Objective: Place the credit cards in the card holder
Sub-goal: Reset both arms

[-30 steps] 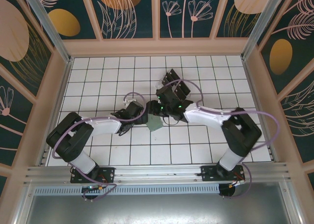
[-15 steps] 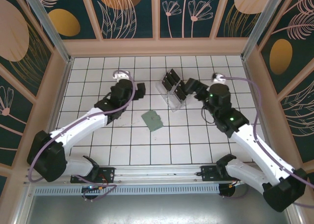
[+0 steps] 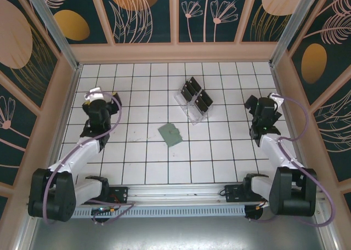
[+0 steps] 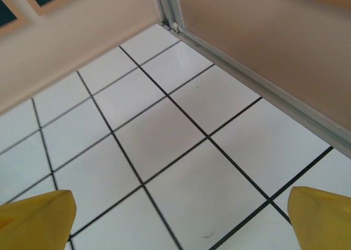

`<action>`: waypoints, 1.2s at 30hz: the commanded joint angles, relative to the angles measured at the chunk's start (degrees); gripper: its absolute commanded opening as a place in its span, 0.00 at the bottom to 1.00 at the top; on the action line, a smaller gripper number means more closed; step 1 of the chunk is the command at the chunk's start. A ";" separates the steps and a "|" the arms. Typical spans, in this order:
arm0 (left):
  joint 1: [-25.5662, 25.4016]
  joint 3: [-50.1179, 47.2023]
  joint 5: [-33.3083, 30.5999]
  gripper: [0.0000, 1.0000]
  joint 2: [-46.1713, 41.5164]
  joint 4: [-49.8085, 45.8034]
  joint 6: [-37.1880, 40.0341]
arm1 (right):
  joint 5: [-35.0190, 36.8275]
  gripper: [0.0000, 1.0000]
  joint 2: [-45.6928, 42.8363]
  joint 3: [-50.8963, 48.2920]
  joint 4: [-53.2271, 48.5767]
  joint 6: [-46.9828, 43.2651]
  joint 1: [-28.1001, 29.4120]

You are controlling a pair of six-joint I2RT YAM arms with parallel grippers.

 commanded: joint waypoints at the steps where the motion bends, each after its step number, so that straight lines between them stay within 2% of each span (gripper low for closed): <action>1: 1.42 -4.71 1.21 0.99 -2.84 10.78 3.06 | 2.06 0.99 0.67 -3.20 13.46 -3.76 -0.62; 7: 1.86 -10.01 0.22 0.98 1.02 18.56 3.67 | 0.38 0.99 6.54 -8.37 23.82 -6.62 -0.59; 10: 1.88 -14.00 -1.65 0.99 2.86 26.41 6.05 | -1.06 0.99 9.84 -10.46 28.45 -7.70 -0.61; 12: 2.27 -16.52 0.40 0.99 5.87 34.87 9.92 | -2.49 0.99 12.03 -12.87 35.08 -9.00 -0.61; 15: 4.44 -16.24 5.86 0.98 12.72 43.12 9.96 | -6.76 0.99 14.04 -15.73 45.78 -12.23 -0.53; 18: 5.00 -14.47 8.23 0.99 20.31 47.72 10.99 | -11.59 0.99 17.59 -18.39 57.34 -12.94 -0.31; 20: 7.84 -13.45 12.70 0.99 20.64 45.36 8.67 | -13.23 0.99 21.93 -20.80 65.70 -15.27 1.10; 21: 8.22 -13.44 13.94 0.98 21.15 45.60 8.65 | -11.41 0.99 24.73 -21.72 71.60 -16.73 2.39; 22: 8.21 -13.31 15.60 0.98 21.33 45.41 9.34 | -10.75 0.99 25.32 -21.72 71.08 -17.58 3.30; 23: 8.23 -13.84 17.07 0.98 22.04 47.26 10.05 | -11.27 0.99 23.70 -20.16 64.98 -17.77 3.72; 26: 8.16 -15.63 17.71 0.99 22.07 50.42 10.50 | -12.65 0.98 24.09 -19.02 64.00 -15.69 1.53; 32: 8.64 -14.01 18.32 0.99 22.51 47.62 9.80 | -13.19 0.99 24.28 -19.13 64.48 -15.32 1.06; 34: 8.69 -14.01 18.31 0.99 22.53 47.69 9.80 | -7.55 0.99 24.30 -20.40 67.08 -15.29 2.52; 36: 8.69 -14.10 18.30 0.99 22.48 47.70 9.80 | -9.71 0.99 24.49 -21.75 70.12 -16.56 2.87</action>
